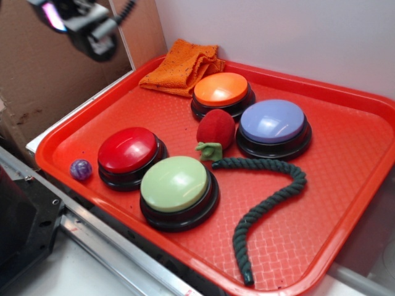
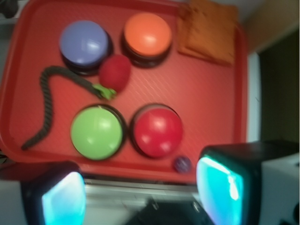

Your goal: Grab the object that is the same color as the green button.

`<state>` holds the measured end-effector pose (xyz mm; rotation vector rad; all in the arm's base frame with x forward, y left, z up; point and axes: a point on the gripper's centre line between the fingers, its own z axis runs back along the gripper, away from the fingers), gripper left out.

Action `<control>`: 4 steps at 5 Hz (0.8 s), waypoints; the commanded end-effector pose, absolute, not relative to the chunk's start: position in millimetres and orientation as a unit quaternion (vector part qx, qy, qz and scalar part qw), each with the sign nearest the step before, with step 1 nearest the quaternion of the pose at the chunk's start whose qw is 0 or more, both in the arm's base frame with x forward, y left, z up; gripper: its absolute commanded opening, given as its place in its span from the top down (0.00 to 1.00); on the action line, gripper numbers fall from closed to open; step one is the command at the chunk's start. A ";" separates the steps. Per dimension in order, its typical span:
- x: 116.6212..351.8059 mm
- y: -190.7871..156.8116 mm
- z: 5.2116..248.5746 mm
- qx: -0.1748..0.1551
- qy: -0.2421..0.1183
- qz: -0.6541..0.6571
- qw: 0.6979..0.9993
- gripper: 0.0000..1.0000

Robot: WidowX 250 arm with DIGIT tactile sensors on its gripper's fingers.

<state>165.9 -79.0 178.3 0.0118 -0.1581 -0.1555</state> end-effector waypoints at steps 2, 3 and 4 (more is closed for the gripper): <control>197.1 -157.4 122.8 -0.007 -0.103 -0.090 0.991 0.00; 203.3 -171.6 104.1 -0.001 -0.098 -0.099 0.990 0.00; 210.2 -187.3 81.2 0.012 -0.090 -0.123 0.988 0.00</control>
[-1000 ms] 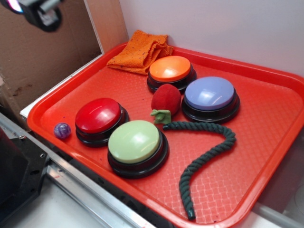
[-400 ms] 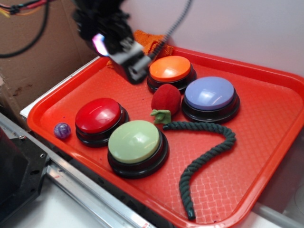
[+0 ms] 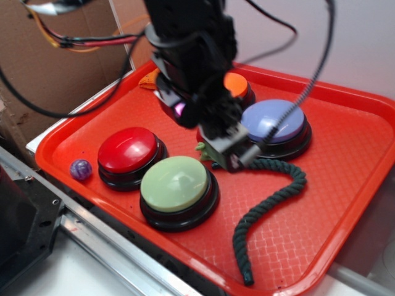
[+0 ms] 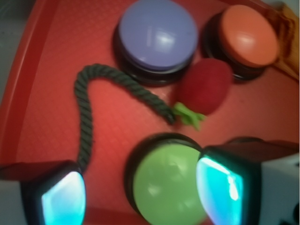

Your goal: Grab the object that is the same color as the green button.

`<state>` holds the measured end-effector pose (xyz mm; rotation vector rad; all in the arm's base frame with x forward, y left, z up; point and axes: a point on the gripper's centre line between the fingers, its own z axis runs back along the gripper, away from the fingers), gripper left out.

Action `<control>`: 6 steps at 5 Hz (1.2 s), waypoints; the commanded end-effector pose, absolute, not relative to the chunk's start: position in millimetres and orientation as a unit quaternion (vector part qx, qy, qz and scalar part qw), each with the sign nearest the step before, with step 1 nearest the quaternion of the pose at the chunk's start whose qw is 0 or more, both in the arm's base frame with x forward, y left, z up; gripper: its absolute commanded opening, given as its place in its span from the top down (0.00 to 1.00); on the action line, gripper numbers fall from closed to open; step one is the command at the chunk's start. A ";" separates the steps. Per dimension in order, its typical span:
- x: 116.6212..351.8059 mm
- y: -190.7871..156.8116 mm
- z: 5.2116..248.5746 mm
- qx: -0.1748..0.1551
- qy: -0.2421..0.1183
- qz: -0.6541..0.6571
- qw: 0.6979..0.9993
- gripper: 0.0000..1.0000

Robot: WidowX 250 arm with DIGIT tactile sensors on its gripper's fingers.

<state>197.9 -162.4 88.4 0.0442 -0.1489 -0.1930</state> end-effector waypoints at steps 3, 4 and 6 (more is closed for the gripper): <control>232.3 -206.5 36.2 -0.012 -0.075 -0.176 0.981 0.00; 234.2 -211.3 26.9 -0.020 -0.072 -0.182 0.980 0.00; 231.6 -219.2 16.4 -0.025 -0.064 -0.189 0.979 0.48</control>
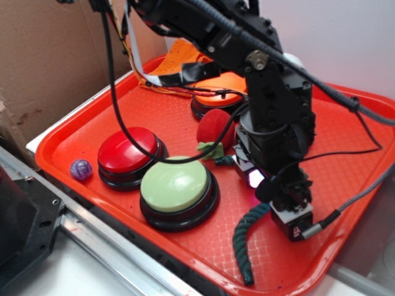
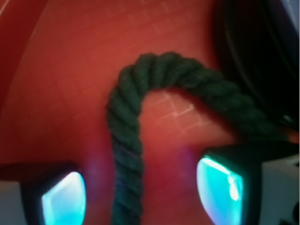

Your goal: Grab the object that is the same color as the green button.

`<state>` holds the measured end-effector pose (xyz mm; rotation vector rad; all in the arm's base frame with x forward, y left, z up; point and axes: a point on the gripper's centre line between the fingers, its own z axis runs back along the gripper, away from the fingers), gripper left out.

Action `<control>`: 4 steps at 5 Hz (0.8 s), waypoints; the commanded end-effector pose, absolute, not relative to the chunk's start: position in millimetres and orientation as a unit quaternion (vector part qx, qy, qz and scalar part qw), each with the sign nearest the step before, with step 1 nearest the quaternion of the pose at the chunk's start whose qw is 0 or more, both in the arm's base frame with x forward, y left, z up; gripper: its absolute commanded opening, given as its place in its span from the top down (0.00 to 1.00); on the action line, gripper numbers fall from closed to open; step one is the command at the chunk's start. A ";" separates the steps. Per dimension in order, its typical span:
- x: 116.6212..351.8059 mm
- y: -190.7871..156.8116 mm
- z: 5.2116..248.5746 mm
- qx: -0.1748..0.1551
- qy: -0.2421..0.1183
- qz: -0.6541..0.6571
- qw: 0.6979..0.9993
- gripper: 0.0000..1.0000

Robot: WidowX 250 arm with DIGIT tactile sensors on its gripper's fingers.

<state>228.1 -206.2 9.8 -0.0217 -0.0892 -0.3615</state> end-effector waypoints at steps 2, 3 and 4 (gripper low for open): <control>232.4 -217.3 18.8 -0.021 -0.072 -0.170 0.983 1.00; 230.6 -216.2 18.2 -0.022 -0.072 -0.167 0.983 1.00; 230.9 -214.9 16.2 -0.024 -0.065 -0.163 0.984 1.00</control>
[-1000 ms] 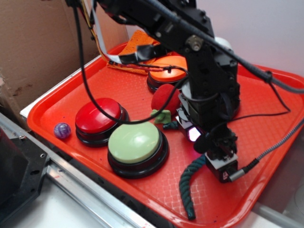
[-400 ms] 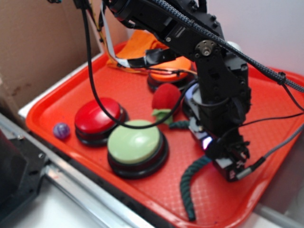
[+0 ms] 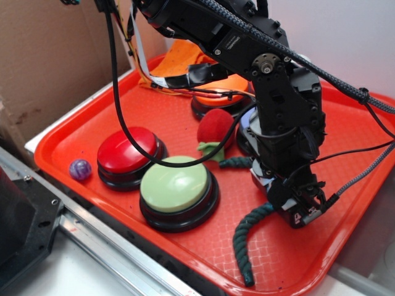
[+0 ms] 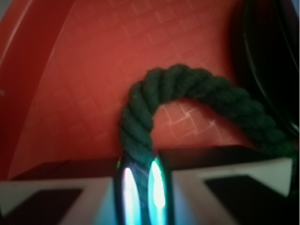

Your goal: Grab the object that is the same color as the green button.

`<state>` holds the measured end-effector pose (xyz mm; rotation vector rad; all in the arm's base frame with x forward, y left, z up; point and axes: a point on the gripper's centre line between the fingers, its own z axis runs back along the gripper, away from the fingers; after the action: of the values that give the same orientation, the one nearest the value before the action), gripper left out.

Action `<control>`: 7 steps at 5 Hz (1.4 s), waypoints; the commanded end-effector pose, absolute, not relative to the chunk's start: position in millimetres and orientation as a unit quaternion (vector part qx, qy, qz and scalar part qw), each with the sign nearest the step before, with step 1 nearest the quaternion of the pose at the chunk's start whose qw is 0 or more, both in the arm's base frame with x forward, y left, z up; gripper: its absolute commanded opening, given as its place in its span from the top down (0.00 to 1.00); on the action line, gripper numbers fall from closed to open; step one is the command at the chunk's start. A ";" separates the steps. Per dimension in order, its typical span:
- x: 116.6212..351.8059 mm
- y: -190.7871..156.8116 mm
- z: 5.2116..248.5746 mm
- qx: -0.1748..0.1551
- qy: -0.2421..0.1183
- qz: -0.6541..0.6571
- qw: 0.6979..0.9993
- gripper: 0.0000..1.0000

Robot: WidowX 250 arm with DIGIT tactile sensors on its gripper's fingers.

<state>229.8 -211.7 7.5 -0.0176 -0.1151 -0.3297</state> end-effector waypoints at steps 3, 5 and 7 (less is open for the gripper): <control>228.9 -163.9 96.6 0.002 -0.043 -0.117 0.992 1.00; 222.9 -100.4 164.1 0.028 -0.010 -0.069 0.997 1.00; 217.2 -53.2 192.2 0.026 -0.031 0.014 0.999 1.00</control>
<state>217.6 -48.7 173.7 0.0746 0.0051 0.0269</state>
